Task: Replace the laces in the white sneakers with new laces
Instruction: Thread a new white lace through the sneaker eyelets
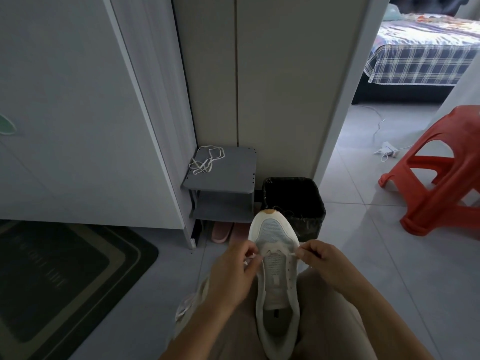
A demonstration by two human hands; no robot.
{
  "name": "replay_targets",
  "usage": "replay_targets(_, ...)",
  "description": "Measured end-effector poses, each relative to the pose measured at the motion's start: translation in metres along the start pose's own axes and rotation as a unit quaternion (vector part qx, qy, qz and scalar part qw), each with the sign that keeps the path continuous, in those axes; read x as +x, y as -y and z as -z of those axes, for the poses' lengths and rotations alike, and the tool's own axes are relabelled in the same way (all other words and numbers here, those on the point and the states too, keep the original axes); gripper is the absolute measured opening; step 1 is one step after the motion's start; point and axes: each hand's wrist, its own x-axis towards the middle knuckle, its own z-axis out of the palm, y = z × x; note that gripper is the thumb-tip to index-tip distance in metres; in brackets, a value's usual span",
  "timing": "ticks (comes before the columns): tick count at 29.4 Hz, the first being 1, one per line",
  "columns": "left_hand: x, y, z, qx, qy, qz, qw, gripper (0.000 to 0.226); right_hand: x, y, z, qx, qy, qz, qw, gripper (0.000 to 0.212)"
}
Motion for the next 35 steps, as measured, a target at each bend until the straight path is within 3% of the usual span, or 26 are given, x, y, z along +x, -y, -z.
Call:
replay_targets(7, 0.006, -0.013, -0.007, 0.027, -0.028, 0.053, 0.998, 0.022, 0.002, 0.005, -0.009, -0.121, -0.021, 0.111, 0.986, 0.011)
replay_targets(13, 0.013, -0.018, -0.015, 0.034, -0.055, 0.026, 0.998, 0.024, 0.01, -0.006, -0.012, -0.283, -0.113, 0.245, 0.921, 0.021)
replay_targets(15, 0.013, -0.019, -0.017, 0.024, -0.057, 0.027, 0.998, 0.026, 0.01, -0.004, -0.009, -0.33, -0.138, 0.284, 0.889, 0.005)
replay_targets(17, 0.013, -0.02, -0.019, 0.022, -0.057, 0.028, 0.998, 0.029, 0.01, -0.001, -0.008, -0.357, -0.154, 0.304, 0.87, 0.01)
replay_targets(20, 0.014, -0.022, -0.021, 0.005, -0.054, 0.034, 0.998, 0.027, 0.011, -0.002, -0.011, -0.354, -0.156, 0.279, 0.879, 0.017)
replay_targets(22, 0.015, -0.023, -0.022, -0.024, -0.053, 0.05, 0.997, 0.029, 0.011, -0.002, -0.013, -0.322, -0.122, 0.224, 0.912, 0.01)
replay_targets(24, 0.015, -0.024, -0.022, -0.061, -0.048, 0.071, 0.994, 0.032, 0.011, 0.004, -0.01, -0.214, -0.051, 0.125, 0.967, 0.007)
replay_targets(26, 0.016, -0.025, -0.022, -0.095, -0.04, 0.096, 0.99, 0.033, 0.011, 0.008, -0.008, -0.075, 0.023, 0.022, 0.997, 0.015)
replay_targets(29, 0.017, -0.024, -0.02, -0.15, -0.035, 0.141, 0.978, 0.034, 0.01, 0.01, -0.006, 0.011, 0.044, -0.036, 0.998, 0.017)
replay_targets(35, 0.013, -0.004, 0.004, -0.196, 0.037, 0.184, 0.962, 0.016, 0.006, 0.008, 0.002, -0.055, 0.029, -0.008, 0.998, 0.013)
